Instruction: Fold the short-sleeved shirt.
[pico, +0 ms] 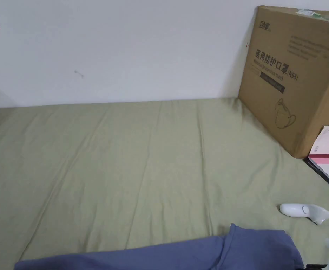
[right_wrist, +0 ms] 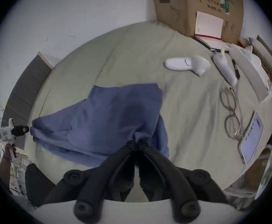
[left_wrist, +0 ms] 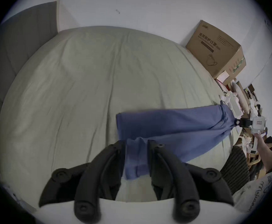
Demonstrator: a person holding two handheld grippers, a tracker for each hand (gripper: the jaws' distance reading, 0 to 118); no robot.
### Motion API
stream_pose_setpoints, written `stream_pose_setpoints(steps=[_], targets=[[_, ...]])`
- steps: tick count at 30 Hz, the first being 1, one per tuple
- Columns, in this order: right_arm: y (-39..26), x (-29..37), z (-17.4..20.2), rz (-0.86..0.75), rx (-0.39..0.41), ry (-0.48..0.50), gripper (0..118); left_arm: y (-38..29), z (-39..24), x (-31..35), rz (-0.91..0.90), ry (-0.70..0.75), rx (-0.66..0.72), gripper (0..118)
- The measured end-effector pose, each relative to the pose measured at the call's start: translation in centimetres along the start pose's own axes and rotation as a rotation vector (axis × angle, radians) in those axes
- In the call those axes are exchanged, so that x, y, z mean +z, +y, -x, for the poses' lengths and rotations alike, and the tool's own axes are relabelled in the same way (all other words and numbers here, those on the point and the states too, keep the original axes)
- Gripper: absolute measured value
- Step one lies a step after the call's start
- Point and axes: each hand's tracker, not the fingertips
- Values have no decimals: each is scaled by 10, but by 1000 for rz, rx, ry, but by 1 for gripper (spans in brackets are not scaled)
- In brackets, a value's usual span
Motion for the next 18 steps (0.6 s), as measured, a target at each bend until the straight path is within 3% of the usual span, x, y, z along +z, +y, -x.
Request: stream_pose_setpoints(steps=[1,2,3,4,6,7,16,18], targets=[[0,1,1,-20,14,-61,6,-2,2,2,-7,3,12,44],[0,5,3,-37,40,-87,11,-4,2,6,-13,-1,18,65],[2,9,3,-65,50,-87,28,-5,1,11,-24,-1,24,96],[5,14,5,-87,49,-65,48,-5,-1,17,-57,-5,26,106],[11,26,15,-126,59,-52,104,-2,-9,31,-131,-27,27,109],[16,33,22,-164,74,-37,114,1,-16,38,-157,-28,19,109],[39,102,127,-623,193,80,117,24,-122,97,-588,9,-120,109],[35,111,150,-769,204,129,116,25,-143,102,-711,14,-119,101]])
